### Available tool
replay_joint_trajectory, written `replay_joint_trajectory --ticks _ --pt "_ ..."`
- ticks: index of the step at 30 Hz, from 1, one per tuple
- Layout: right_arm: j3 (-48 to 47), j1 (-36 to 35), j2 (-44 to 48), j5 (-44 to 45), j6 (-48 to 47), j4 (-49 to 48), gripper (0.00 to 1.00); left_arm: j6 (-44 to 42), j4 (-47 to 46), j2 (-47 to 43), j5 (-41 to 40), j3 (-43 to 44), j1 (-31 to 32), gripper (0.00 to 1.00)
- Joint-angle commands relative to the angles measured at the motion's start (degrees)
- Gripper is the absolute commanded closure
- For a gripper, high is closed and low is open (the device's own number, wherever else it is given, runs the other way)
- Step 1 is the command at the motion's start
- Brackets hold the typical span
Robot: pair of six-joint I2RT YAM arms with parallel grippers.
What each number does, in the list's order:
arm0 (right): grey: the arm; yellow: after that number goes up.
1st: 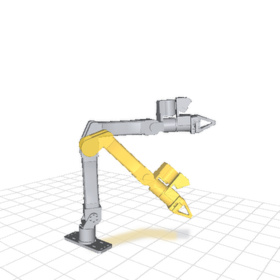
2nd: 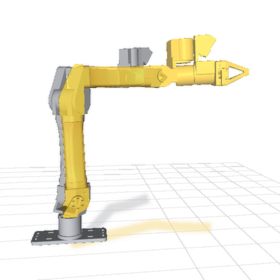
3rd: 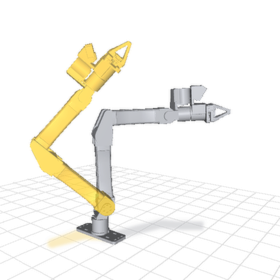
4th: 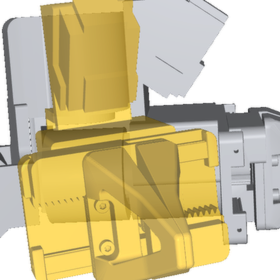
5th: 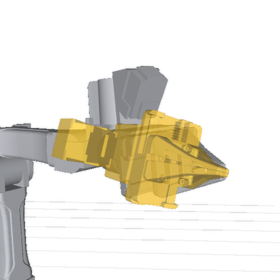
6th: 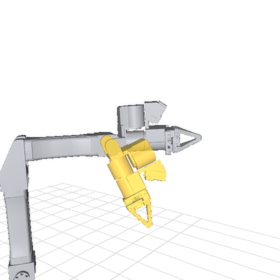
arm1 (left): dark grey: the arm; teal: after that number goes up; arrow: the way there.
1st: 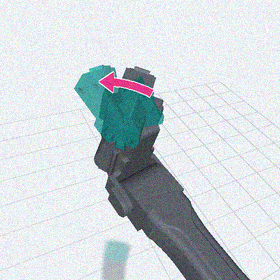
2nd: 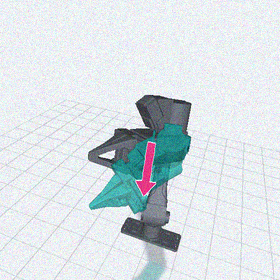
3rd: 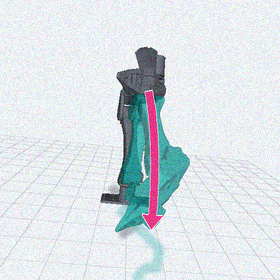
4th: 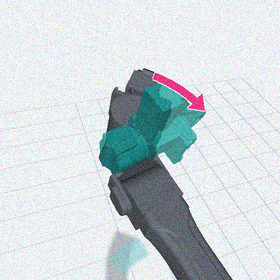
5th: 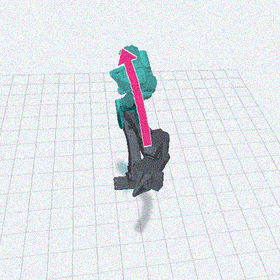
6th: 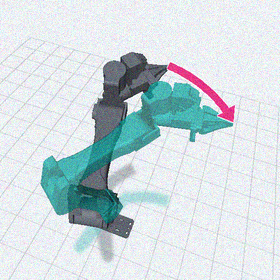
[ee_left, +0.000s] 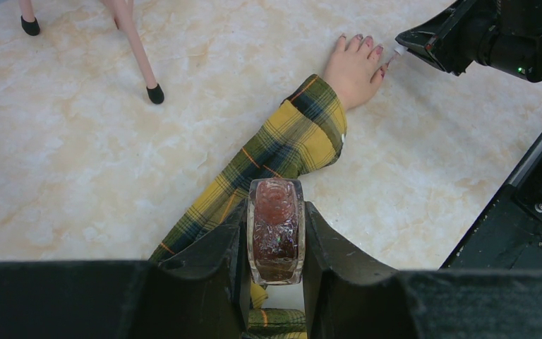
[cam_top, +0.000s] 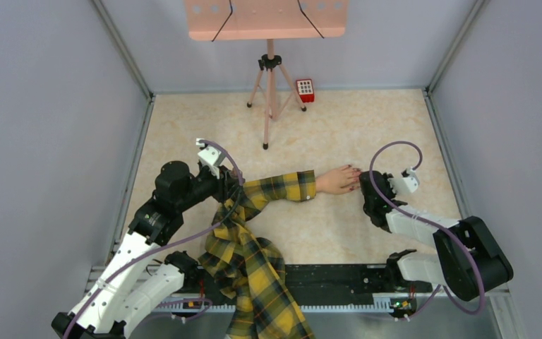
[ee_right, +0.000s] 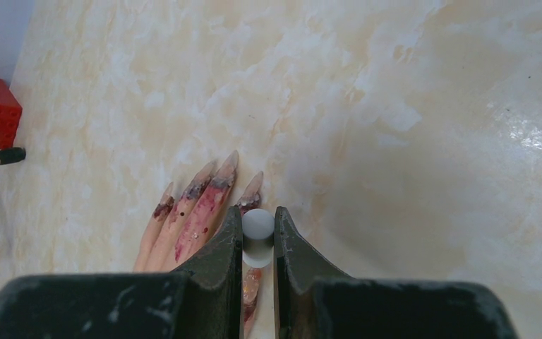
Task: Paint the nails
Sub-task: Paint the nail polish on the nail.
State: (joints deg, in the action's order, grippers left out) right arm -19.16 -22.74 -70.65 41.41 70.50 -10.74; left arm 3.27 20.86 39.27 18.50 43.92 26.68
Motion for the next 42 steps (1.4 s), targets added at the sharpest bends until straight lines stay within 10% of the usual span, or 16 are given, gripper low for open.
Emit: replay_joint_trajectory --ticks 1,19,42 --pt "-1.76 -0.61 -0.23 2.32 -0.7 -1.63 1.0 -0.07 -2.24 -0.47 -0.42 1.26 -0.14 1.0" --pt "-2.37 2.02 4.63 4.99 -4.27 0.27 1.0 -0.1 -2.27 -1.04 -0.69 1.32 -0.13 1.0" --pt "-3.43 3.46 42.75 -9.2 -33.22 11.92 1.0 4.57 -6.25 1.3 6.51 4.19 -0.16 1.0"
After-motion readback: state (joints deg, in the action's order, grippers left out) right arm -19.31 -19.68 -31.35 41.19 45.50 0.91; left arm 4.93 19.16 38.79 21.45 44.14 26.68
